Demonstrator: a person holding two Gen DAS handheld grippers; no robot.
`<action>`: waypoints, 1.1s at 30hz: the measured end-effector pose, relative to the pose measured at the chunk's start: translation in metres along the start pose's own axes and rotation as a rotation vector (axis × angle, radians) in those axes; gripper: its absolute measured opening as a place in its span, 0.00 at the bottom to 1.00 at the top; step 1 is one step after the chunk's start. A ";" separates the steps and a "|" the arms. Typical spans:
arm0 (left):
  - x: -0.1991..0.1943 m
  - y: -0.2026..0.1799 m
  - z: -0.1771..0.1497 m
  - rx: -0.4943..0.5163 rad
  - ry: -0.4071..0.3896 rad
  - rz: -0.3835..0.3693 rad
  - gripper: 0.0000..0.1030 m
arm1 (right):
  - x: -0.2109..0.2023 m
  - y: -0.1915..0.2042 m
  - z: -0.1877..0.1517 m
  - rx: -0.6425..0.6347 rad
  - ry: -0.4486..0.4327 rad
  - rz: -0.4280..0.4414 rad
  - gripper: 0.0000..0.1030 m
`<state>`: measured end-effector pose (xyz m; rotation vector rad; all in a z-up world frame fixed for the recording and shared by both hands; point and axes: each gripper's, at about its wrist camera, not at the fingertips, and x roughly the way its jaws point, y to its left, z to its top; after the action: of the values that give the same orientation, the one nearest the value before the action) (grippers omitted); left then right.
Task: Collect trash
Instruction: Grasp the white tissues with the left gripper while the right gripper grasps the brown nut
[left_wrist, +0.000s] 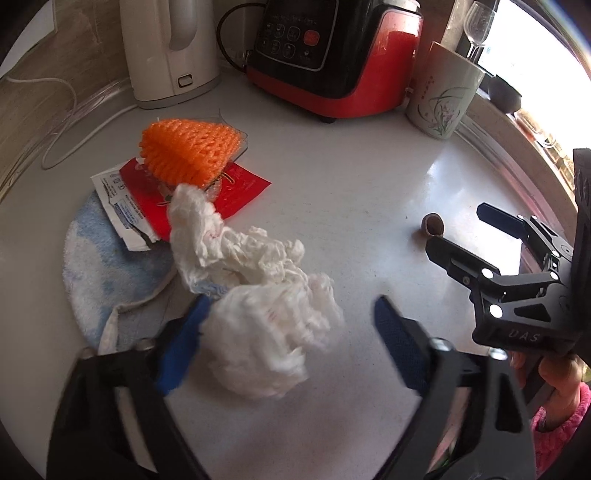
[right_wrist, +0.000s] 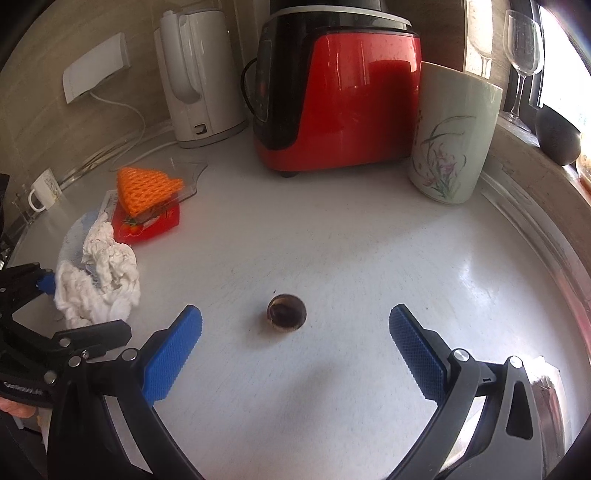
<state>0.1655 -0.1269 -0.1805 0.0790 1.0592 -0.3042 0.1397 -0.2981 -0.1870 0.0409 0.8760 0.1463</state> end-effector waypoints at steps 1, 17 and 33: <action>0.001 0.000 0.000 0.001 0.005 0.001 0.60 | 0.002 0.000 0.000 0.000 -0.003 -0.002 0.98; -0.020 0.009 0.000 -0.028 -0.028 -0.026 0.23 | 0.019 0.010 0.005 -0.081 -0.023 -0.046 0.71; -0.068 0.034 -0.021 -0.092 -0.078 -0.060 0.23 | 0.004 0.015 -0.001 -0.043 0.010 0.015 0.24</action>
<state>0.1267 -0.0763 -0.1345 -0.0469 0.9982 -0.3104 0.1392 -0.2832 -0.1892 0.0067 0.8821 0.1798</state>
